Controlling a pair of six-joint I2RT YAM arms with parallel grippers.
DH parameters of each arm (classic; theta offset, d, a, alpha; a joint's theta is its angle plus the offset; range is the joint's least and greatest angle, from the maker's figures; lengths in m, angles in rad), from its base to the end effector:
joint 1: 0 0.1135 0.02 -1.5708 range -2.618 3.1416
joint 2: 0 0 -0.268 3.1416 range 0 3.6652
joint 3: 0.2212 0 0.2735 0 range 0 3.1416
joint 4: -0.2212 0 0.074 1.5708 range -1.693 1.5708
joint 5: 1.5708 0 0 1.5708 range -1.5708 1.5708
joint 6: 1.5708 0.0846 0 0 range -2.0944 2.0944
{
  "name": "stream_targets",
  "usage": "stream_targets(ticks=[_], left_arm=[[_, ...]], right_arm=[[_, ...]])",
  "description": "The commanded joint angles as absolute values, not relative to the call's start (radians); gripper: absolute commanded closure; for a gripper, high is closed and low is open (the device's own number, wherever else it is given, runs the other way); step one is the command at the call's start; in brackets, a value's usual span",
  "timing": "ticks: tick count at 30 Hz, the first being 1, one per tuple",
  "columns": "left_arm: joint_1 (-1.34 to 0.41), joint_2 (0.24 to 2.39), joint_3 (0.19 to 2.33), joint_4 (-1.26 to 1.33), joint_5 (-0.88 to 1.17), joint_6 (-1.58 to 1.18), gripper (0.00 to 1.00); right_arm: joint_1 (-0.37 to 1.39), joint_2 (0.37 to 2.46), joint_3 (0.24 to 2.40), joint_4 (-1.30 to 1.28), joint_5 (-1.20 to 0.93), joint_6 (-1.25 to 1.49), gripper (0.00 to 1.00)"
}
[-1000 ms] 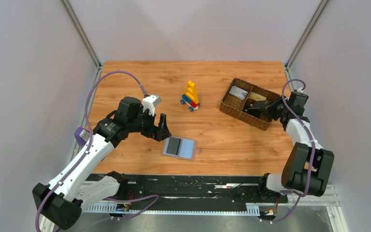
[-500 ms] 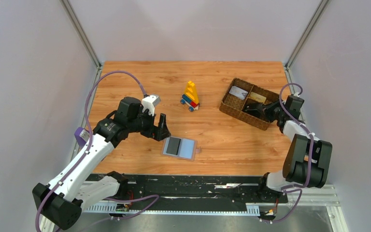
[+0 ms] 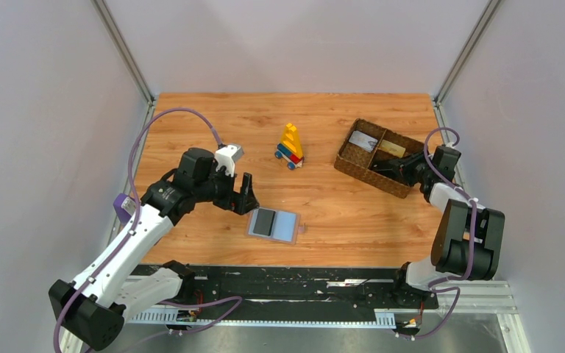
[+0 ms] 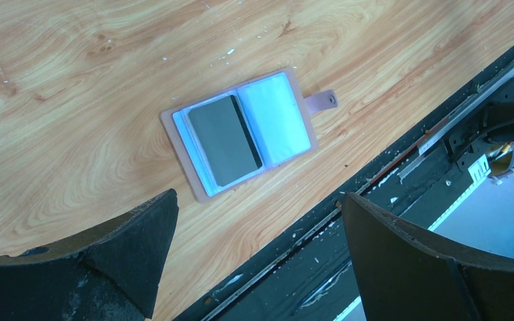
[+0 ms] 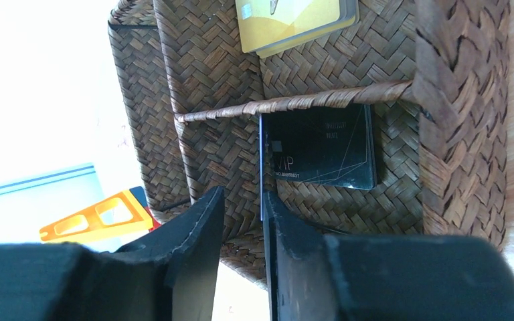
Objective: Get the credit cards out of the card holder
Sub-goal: Place the credit card in the storage box.
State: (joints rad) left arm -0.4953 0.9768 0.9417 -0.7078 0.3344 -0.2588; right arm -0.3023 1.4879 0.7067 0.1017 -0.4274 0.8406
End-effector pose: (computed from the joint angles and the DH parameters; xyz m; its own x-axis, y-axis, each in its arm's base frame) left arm 0.2086 -0.1443 0.2821 -0.7446 0.1275 -0.6552 0.4873 0.7746 -0.4031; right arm 0.3417 -0.0698 0.1404 -0.4276 0.8436 -0.3248 0.4224 0.5041 0.7533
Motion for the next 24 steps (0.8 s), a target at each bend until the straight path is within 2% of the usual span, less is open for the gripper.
stream_targets(ticks=[1, 12, 24], left_arm=[[-0.497, 0.949, 0.944, -0.704, 0.328, -0.238, 0.0], [-0.497, 0.934, 0.944, -0.706, 0.297, -0.245, 0.0], [-0.497, 0.949, 0.934, -0.717, 0.248, -0.265, 0.0]], right_arm=[[-0.3, 1.473, 0.751, 0.077, -0.402, 0.821, 0.69], [-0.297, 1.511, 0.799, 0.004, -0.388, 0.772, 0.64], [-0.297, 1.524, 0.963, -0.232, -0.342, 0.629, 0.56]])
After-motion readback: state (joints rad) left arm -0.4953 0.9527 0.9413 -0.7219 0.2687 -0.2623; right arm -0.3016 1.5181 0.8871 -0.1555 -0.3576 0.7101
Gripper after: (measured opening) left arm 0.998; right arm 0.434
